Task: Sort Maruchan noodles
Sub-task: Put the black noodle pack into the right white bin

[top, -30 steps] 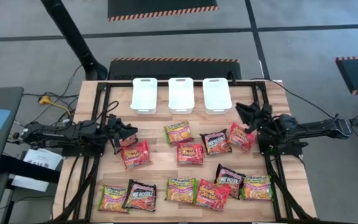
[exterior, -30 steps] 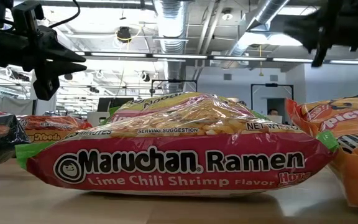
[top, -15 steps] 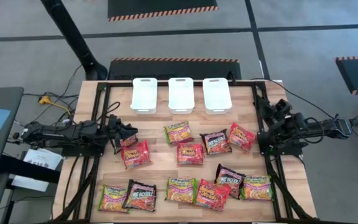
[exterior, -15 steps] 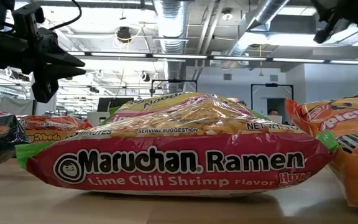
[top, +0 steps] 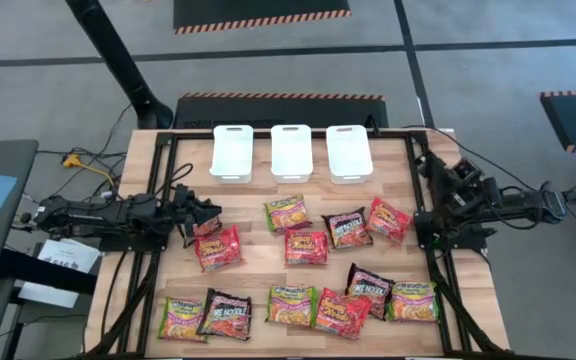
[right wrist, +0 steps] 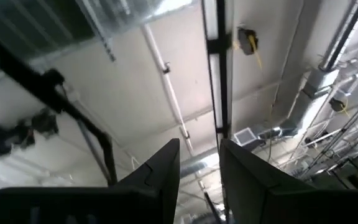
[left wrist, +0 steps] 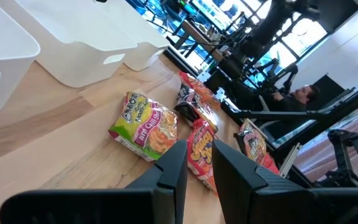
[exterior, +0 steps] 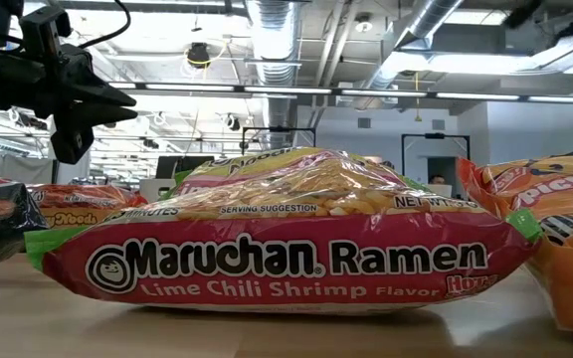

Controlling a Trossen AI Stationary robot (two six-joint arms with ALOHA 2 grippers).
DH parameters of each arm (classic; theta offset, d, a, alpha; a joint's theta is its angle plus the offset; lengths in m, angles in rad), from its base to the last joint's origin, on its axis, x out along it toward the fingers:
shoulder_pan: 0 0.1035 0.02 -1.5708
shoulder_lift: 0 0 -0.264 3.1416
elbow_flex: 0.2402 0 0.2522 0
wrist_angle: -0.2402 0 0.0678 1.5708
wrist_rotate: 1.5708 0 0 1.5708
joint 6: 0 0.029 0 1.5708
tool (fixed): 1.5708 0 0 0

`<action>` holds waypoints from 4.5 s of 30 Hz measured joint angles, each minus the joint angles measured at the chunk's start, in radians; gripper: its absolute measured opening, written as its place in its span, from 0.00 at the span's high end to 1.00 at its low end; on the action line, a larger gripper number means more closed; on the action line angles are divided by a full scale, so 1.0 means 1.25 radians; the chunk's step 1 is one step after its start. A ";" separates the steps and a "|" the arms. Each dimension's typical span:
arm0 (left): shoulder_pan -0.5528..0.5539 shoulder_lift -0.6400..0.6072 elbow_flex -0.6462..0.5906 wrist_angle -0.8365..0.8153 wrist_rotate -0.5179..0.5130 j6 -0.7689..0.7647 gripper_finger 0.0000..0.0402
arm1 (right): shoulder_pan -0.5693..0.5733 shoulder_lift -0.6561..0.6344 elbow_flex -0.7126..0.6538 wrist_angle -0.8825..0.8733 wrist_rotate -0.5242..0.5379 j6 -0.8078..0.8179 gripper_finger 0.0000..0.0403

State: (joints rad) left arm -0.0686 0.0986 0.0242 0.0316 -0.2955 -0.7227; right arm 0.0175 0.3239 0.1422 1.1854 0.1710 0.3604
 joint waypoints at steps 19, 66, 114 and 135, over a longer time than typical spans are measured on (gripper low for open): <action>0.000 0.000 0.000 0.000 0.000 0.000 0.85 | 0.000 0.143 0.428 -0.801 0.063 -0.235 0.64; 0.000 0.000 0.000 0.000 0.000 -0.033 0.85 | 0.077 0.584 0.440 -1.149 0.069 -0.246 0.41; 0.000 0.000 0.000 -0.006 0.000 -0.028 0.85 | 0.068 0.917 0.447 -1.347 0.037 -0.077 0.62; 0.000 0.000 0.000 -0.006 0.000 -0.015 0.85 | 0.068 0.928 0.620 -1.560 0.035 -0.063 0.99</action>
State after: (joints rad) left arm -0.0688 0.0982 0.0246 0.0246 -0.2951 -0.7414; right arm 0.1028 1.4837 0.9175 -0.7644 0.2143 0.2816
